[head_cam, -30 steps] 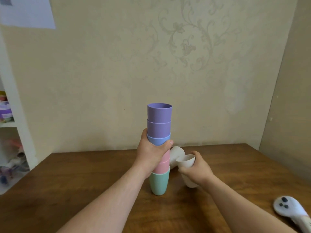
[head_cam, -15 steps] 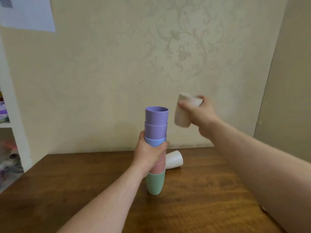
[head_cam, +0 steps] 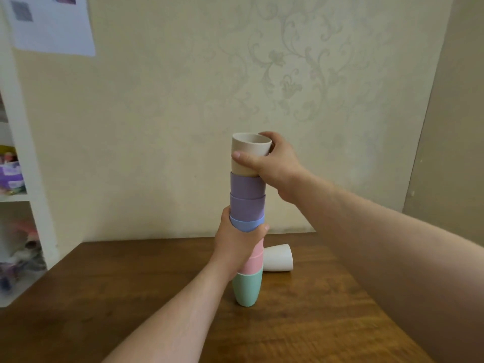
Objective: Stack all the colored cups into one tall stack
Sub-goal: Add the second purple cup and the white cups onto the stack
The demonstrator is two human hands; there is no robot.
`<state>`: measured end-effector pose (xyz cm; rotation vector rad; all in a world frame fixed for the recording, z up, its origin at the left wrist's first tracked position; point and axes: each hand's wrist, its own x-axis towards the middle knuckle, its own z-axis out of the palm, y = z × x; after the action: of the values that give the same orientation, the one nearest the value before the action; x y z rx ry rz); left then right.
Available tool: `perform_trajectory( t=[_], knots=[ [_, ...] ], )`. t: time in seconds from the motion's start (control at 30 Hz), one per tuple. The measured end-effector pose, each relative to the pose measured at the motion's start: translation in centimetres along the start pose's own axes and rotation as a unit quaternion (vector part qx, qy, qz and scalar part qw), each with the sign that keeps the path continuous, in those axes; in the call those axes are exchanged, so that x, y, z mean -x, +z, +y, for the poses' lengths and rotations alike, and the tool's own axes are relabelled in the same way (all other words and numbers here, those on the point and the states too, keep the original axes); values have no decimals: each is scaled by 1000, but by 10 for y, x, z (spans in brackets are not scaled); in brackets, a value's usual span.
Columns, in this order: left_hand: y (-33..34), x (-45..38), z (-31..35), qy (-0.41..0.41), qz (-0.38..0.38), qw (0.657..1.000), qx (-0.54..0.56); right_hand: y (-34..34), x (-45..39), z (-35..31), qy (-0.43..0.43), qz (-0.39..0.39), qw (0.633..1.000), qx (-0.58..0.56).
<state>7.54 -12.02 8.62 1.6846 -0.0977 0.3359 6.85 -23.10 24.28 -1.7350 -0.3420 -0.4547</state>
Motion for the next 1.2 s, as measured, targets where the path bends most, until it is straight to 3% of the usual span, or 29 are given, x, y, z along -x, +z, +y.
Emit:
perform_trajectory(
  t=[0.4, 0.53, 0.67, 0.77, 0.83, 0.97, 1.2],
  knots=[
    [3, -2, 1, 0, -1, 1000, 14, 15, 12, 54, 62, -46, 995, -60],
    [5, -4, -2, 2, 4, 1000, 19, -6, 24, 81, 66, -99, 993, 22],
    [4, -4, -10, 14, -5, 998, 55, -35, 58, 148, 171, -66, 980, 73],
    [3, -5, -14, 20, -6, 998, 66, -42, 88, 207, 245, -121, 915, 297],
    [3, -5, -15, 24, -8, 998, 64, -34, 104, 231, 215, -156, 885, 383],
    [3, -5, -15, 25, -11, 997, 66, -22, 122, 245, 163, -128, 919, 336],
    [3, -6, -16, 31, -10, 997, 77, -57, 102, 227, 156, -180, 905, 352]
  ],
)
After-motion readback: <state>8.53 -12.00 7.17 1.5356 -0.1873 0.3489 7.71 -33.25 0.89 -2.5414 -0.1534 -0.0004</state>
